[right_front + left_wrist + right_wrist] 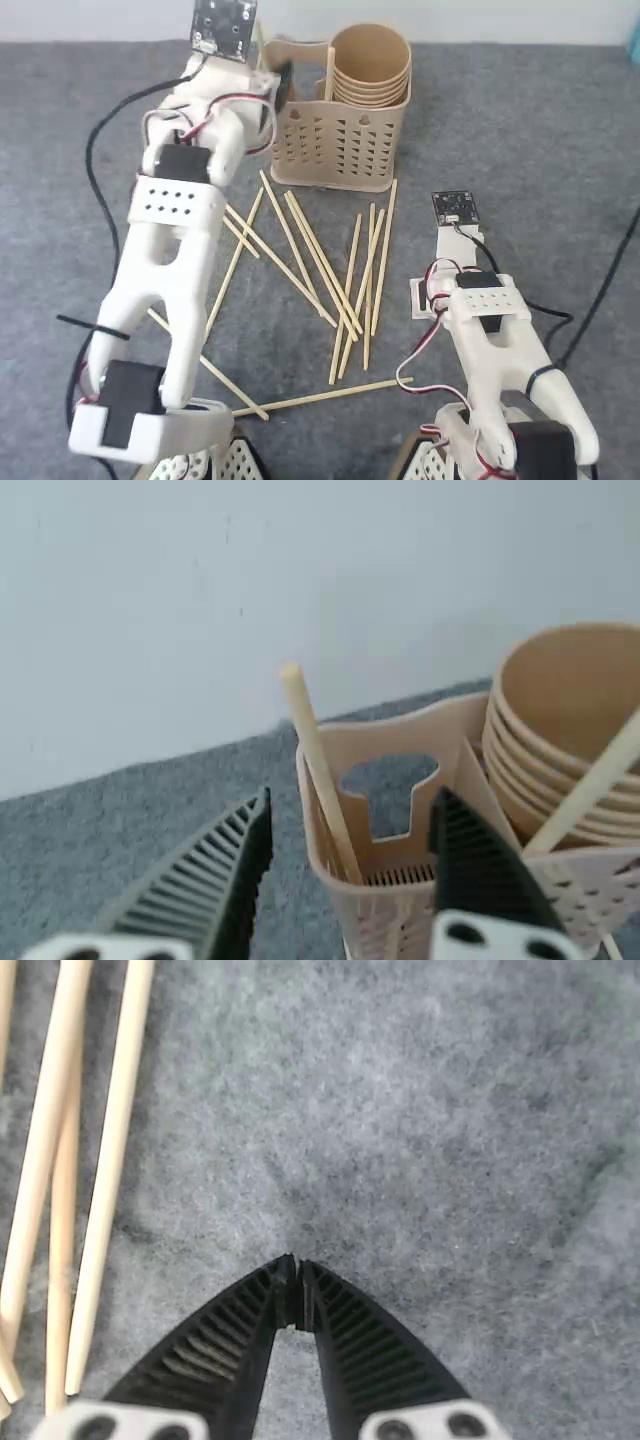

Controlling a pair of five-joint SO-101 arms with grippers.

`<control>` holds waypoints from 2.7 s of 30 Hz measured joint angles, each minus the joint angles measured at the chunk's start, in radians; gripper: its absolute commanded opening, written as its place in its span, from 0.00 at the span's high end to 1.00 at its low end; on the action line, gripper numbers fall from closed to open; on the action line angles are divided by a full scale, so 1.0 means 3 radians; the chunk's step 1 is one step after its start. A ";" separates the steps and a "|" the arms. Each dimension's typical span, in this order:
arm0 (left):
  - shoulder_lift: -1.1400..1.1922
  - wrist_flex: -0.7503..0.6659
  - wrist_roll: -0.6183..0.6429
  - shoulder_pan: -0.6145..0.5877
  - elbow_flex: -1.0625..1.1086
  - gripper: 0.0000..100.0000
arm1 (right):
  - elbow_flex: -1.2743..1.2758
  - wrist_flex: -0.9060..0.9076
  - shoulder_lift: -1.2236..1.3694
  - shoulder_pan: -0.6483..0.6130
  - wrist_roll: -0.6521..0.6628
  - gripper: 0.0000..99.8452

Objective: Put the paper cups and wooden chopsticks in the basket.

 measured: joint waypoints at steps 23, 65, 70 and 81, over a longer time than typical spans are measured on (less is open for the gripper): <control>-0.1657 0.2056 -0.0087 -0.1453 0.0915 0.82 | 0.0107 0.0036 -0.0015 0.0000 0.0000 0.99; -0.0384 0.0297 0.0726 -0.3452 0.2706 0.82 | -0.0153 0.0373 0.0015 -0.3406 0.0987 0.91; -0.0384 0.0297 0.0726 -0.3452 0.2706 0.82 | -0.0353 0.0808 -0.0210 -0.3575 0.0987 0.91; -0.0384 0.0297 0.0726 -0.3457 0.2706 0.82 | -0.0414 0.0818 -0.0199 -0.3892 0.0931 0.91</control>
